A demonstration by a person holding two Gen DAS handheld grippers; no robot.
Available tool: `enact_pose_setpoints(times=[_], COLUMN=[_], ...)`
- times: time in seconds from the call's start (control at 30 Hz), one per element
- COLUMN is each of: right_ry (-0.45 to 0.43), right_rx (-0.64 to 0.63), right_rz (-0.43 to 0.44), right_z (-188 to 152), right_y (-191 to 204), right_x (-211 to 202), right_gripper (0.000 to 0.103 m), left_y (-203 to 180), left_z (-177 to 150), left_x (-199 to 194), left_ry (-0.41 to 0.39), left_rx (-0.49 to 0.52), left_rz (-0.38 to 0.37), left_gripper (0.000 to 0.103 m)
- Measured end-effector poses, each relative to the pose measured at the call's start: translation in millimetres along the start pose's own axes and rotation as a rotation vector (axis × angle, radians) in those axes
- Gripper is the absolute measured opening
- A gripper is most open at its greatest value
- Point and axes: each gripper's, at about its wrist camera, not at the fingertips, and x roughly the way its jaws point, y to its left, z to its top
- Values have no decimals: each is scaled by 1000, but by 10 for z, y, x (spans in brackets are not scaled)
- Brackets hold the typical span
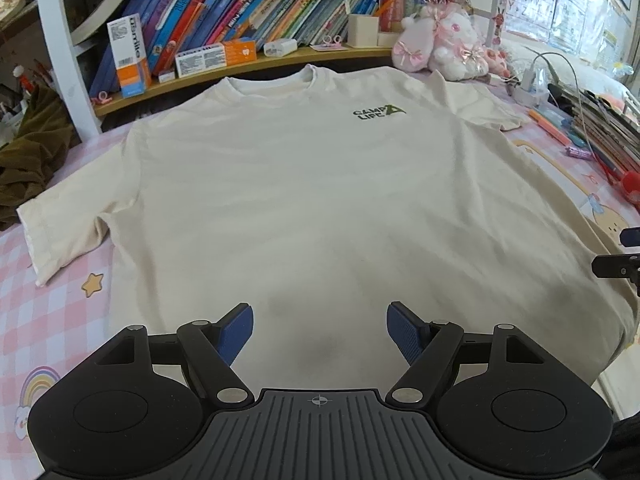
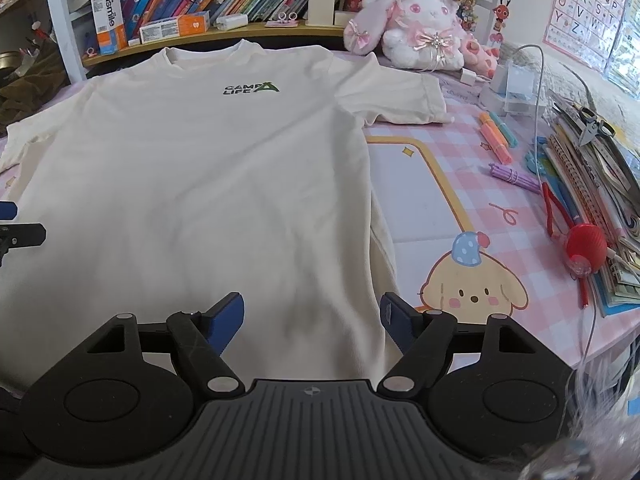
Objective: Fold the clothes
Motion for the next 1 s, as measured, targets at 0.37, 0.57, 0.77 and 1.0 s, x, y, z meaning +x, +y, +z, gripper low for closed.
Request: enact_pose_setpoints(times=[0.37,0.57,0.77,1.0], right_ry=[-5,-32,-62,-71], right_rx=[89,117,135,166], right_rz=[-45,-27,33,81], right_z=[28,273,690,1248], right_y=[-184,-369,-685,-1142], right_x=[27,159,408,951], right_gripper=[77,77,77,74], left_y=[-144,-169,-283,-509], left_z=[69,115,173,166], left_x=[217,190,198,129], left_ry=[37,-27,-10,17], left_rx=[41,-4,-52,-98], left_rz=[-23,9,134,240], left_gripper=[76,76,82,87])
